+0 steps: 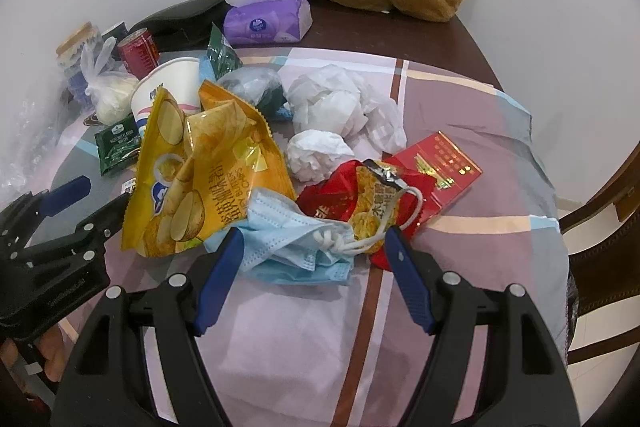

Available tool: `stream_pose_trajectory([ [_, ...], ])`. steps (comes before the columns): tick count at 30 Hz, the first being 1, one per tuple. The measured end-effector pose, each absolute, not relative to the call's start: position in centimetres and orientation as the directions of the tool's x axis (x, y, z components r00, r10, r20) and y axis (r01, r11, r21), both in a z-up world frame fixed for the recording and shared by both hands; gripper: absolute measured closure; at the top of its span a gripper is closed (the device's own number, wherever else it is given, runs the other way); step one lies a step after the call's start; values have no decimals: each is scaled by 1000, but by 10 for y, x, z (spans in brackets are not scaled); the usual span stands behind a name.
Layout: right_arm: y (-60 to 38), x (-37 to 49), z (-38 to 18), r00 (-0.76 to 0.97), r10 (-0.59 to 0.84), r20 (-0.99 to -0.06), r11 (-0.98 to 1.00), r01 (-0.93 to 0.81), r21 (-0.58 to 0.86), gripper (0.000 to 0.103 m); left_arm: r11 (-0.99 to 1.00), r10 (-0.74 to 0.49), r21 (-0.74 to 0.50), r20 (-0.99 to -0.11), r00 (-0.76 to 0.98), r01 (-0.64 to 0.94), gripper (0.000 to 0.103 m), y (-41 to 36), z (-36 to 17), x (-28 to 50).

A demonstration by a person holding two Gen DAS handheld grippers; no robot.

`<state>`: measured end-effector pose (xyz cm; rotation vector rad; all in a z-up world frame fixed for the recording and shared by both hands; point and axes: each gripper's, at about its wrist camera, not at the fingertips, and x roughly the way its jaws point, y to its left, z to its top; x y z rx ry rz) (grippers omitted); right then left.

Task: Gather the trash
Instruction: 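Return both tools over the table toward the remaining trash, then grasp the yellow chip bag with the left tool while the right tool grasps the blue mask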

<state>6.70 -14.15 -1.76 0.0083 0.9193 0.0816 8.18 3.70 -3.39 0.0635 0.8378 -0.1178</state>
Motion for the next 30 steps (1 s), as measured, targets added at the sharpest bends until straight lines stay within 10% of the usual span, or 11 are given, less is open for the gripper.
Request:
stream_pose_trajectory([
  [28,-172,53,-12,629,45,-776,998,-1,58,31,975,-174,-37,-747,642,221,25,22,-28,92],
  [30,-174,53,-14,624,43,-780,998,3,58,31,971,-186,-44,-753,632,234,39,18,-31,95],
])
